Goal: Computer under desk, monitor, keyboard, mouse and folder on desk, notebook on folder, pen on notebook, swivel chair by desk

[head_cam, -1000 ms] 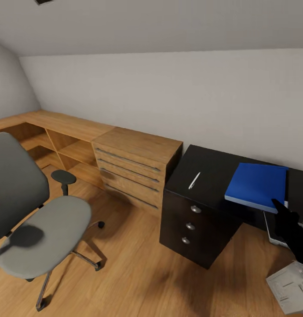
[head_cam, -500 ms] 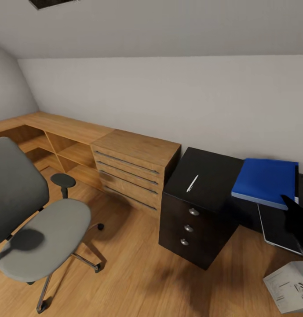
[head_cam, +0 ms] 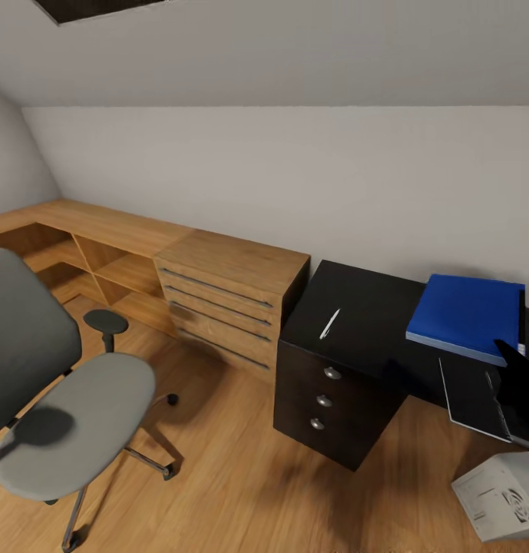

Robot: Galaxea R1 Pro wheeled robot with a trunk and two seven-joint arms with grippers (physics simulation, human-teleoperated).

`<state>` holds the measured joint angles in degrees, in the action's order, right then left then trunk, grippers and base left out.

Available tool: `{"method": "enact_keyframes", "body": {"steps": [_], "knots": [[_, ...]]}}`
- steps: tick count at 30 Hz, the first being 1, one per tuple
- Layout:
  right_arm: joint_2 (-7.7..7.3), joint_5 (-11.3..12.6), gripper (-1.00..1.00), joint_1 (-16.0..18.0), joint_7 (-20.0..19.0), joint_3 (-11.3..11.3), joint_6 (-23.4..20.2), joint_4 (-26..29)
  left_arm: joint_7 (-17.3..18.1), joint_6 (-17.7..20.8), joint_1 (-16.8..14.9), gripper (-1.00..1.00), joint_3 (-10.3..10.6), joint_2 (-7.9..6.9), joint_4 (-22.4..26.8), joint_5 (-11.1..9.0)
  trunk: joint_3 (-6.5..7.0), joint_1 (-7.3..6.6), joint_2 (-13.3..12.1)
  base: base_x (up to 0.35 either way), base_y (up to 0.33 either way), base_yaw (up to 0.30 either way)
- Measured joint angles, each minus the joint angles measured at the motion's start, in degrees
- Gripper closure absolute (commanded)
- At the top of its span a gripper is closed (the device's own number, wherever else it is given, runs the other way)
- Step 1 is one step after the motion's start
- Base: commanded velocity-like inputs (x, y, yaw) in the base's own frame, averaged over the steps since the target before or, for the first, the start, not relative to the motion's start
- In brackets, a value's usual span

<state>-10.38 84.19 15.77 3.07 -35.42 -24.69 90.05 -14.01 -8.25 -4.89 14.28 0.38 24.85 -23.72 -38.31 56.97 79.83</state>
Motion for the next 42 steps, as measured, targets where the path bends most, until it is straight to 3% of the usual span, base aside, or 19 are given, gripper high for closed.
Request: {"method": "enact_keyframes", "body": {"steps": [42], "knots": [[-0.35, -0.46, 1.00, -0.01, 0.05, -1.49, 2.01, -0.41, 0.00, 0.33, 0.00, -1.00, -0.09, -0.07, -0.06, -0.16, 8.57, -8.80, -16.07, 0.000, 0.000, -0.250]]}}
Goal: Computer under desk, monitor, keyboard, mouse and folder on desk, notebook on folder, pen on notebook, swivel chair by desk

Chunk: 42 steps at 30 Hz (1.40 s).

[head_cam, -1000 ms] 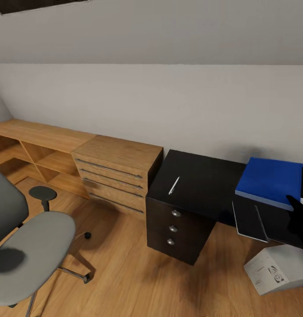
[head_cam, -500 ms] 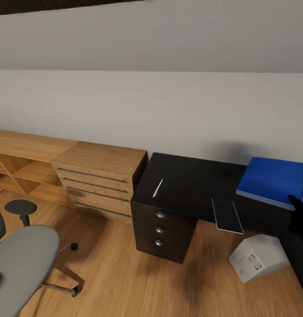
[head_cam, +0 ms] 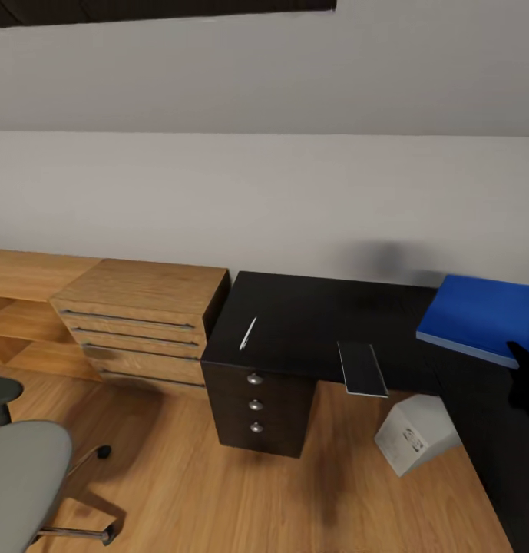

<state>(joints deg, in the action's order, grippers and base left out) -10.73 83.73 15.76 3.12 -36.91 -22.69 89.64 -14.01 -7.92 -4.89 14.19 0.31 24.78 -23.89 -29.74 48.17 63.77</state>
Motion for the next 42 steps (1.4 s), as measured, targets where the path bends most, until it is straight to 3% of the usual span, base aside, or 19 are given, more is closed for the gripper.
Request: {"method": "enact_keyframes", "body": {"steps": [4, 6, 15, 16, 21, 28, 33, 34, 35, 36, 41, 42], "knots": [[-0.01, 0.20, 1.00, 0.00, 0.10, -4.20, 0.06, -0.39, 0.00, -0.04, 0.00, -1.00, -0.01, 0.00, 0.01, 0.00, 0.01, 0.00, 0.00, 0.000, 0.000, -0.296], [-0.02, 0.30, 1.00, 0.00, 0.13, -5.08, 0.06, -0.63, 0.00, -0.06, 0.00, -1.00, 0.00, 0.00, 0.00, -0.01, 0.01, 0.00, 0.00, 0.000, 0.000, -0.297], [0.03, 0.53, 1.00, -0.01, 0.13, -5.90, 0.03, -3.49, 0.00, -0.15, 0.00, -1.00, -0.02, 0.00, 0.00, -0.01, 0.01, 0.00, 0.00, 0.000, 0.000, -0.262], [0.24, 2.70, 1.00, 0.00, -0.06, -5.78, -0.21, -3.93, 0.00, -0.16, 0.00, -1.00, 0.00, 0.00, 0.00, -0.02, 0.01, 0.00, 0.00, 0.000, 0.000, -0.041], [0.26, 5.12, 1.00, 0.01, -0.03, -5.43, -1.25, -4.18, 0.00, -0.16, 0.01, -1.00, -0.01, 0.00, 0.01, -0.02, 0.01, 0.00, 0.00, 0.000, 0.000, -0.014], [0.44, 5.58, 1.00, 0.01, -0.14, -5.45, -3.66, -4.13, 0.00, -0.30, 0.01, -1.00, -0.06, 0.00, 0.01, -0.02, 0.01, 0.00, 0.00, 0.000, 0.000, -0.001], [1.87, 5.60, 1.00, 0.00, -0.17, -5.25, -3.81, -4.04, 0.00, -0.38, 0.01, -1.00, -0.10, 0.00, 0.01, 0.05, 0.01, 0.00, 0.00, 0.000, 0.000, 0.000], [2.47, 5.56, 1.00, 0.00, -0.16, -5.02, -3.83, -4.00, 0.00, -0.40, 0.00, -1.00, -0.10, 0.00, 0.01, 0.08, 0.01, 0.00, 0.00, 0.000, 0.000, -0.238], [4.06, 4.76, 1.00, -0.01, 0.99, 0.13, -3.24, -4.41, 0.00, -0.42, 0.01, -1.00, -0.11, 0.00, 0.02, 0.09, 0.00, 0.00, 0.00, 0.000, 0.000, -0.246], [4.19, 5.20, 1.00, -0.01, 1.07, 4.00, -3.09, -4.70, 0.00, -0.43, -0.01, -1.00, -0.07, 0.00, -0.02, 0.07, 0.01, 0.00, 0.00, 0.000, 0.000, -0.251], [4.25, 4.79, 1.00, 0.00, 1.03, 4.40, -0.29, -6.76, 0.00, -0.44, 0.00, -1.00, -0.11, -0.01, 0.00, 0.08, 0.01, 0.00, 0.00, 0.000, 0.000, -0.257], [4.26, 4.38, 1.00, 0.00, 0.98, 6.04, 3.49, -7.73, 0.00, -0.43, 0.00, -1.00, -0.09, 0.00, 0.00, 0.07, 0.01, 0.00, 0.00, 0.000, 0.000, -0.260]]}}
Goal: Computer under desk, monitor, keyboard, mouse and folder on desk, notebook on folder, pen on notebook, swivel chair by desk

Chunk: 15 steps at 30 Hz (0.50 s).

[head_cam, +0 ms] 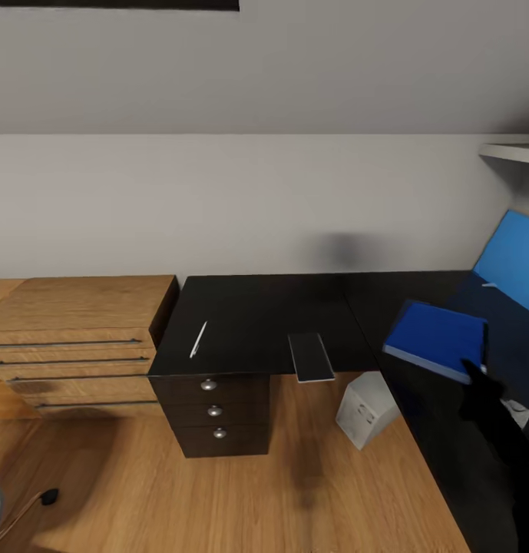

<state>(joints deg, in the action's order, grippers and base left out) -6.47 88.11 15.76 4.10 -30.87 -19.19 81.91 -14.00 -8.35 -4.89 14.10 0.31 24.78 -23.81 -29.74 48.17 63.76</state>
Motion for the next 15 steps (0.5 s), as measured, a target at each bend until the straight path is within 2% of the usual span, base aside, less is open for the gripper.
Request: {"method": "enact_keyframes", "body": {"steps": [2, 6, 7, 10, 11, 13, 15], "knots": [[0.02, -0.20, 1.00, 0.01, -0.06, 2.35, 4.29, -0.47, 0.00, 0.00, 0.00, -1.00, 0.00, 0.00, 0.00, 0.00, 0.00, 0.00, 0.00, 0.000, 0.000, -0.260], [0.31, -0.44, 1.00, 0.02, -0.02, 10.45, 19.60, -1.13, 0.00, 0.00, 0.00, -1.00, 0.01, 0.00, 0.00, -0.01, 0.00, 0.00, 0.00, 0.000, 0.000, -0.260], [0.49, -0.55, 1.00, 0.02, 0.01, 11.58, 21.69, -1.30, 0.00, 0.00, 0.00, -1.00, 0.01, 0.00, 0.00, 0.00, 0.00, 0.00, 0.00, 0.000, 0.000, -0.260], [1.39, -0.38, 1.00, 0.02, 0.02, 17.20, 32.27, -3.11, 0.00, 0.00, 0.00, -1.00, 0.01, 0.00, 0.00, -0.01, 0.00, 0.00, 0.00, 0.000, 0.000, -0.260], [1.56, -0.38, 1.00, 0.02, 0.02, 18.36, 34.22, -3.63, 0.00, 0.01, 0.00, -1.00, 0.01, 0.00, 0.00, -0.01, 0.00, 0.00, 0.00, 0.000, 0.000, -0.260], [1.98, -0.30, 1.00, 0.01, -0.01, 22.80, 40.46, -5.51, 0.00, 0.00, 0.00, -1.00, 0.01, 0.00, 0.00, -0.01, 0.00, 0.00, 0.00, 0.000, 0.000, -0.260], [2.13, -0.45, 1.00, 0.06, -0.04, 25.84, 44.12, -6.48, 0.00, 0.00, 0.00, -1.00, 0.01, 0.00, 0.00, -0.01, 0.00, 0.00, 0.00, 0.000, 0.000, -0.260]]}}
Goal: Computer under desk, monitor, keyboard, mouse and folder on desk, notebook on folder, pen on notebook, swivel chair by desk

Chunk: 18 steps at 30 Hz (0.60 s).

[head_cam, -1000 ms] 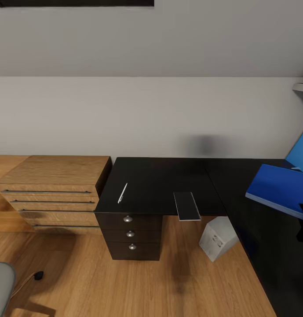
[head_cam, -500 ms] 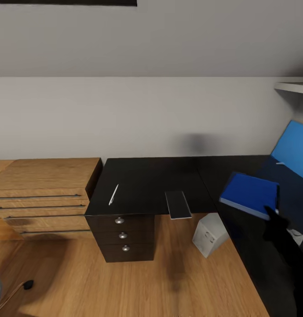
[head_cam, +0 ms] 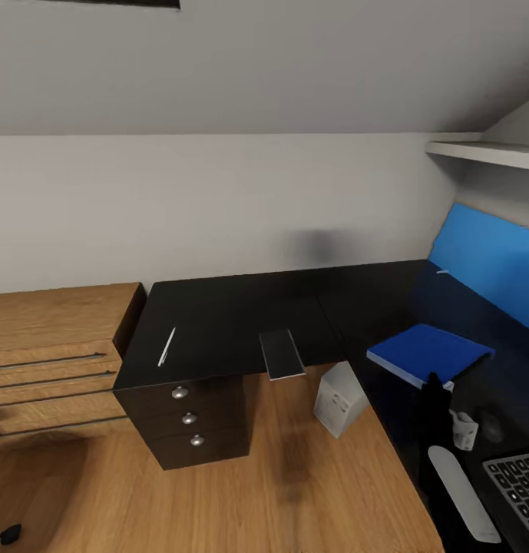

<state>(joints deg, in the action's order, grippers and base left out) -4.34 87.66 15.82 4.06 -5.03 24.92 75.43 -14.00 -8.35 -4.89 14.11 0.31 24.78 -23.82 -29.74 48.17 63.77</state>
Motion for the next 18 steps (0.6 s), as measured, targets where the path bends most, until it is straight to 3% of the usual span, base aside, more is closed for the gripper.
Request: {"method": "enact_keyframes", "body": {"steps": [4, 6, 9, 13, 18], "knots": [[0.68, -0.20, 1.00, 0.05, -0.06, 3.79, 5.02, -1.41, 0.00, -0.01, 0.00, -1.00, 0.00, 0.00, 0.00, 0.00, 0.00, 0.00, 0.00, 0.000, 0.000, -0.260], [2.20, -0.09, 1.00, 0.14, -0.07, 4.80, 6.63, -2.75, 0.00, 0.00, 0.00, -1.00, 0.00, 0.00, 0.00, 0.00, 0.00, 0.00, 0.00, 0.000, 0.000, -0.260], [3.25, -0.37, 1.00, 0.21, -0.10, 5.18, 7.22, -3.76, 0.00, 0.00, 0.00, -1.00, 0.00, 0.00, 0.00, 0.05, 0.00, 0.00, 0.00, 0.000, 0.000, -0.260], [3.58, -0.44, 1.00, 0.24, -0.50, 5.48, 7.30, -4.01, 0.00, -0.04, 0.01, -1.00, 0.02, 0.05, 0.00, 0.08, 0.00, 0.00, 0.00, 0.004, 0.000, -0.171], [3.70, -0.98, 1.00, 0.23, -5.43, 7.02, 6.71, -3.99, 0.00, -0.05, 0.01, -1.00, 0.07, 0.06, 0.01, 0.08, 0.00, -0.03, 0.01, 0.191, 0.000, -0.033]]}}
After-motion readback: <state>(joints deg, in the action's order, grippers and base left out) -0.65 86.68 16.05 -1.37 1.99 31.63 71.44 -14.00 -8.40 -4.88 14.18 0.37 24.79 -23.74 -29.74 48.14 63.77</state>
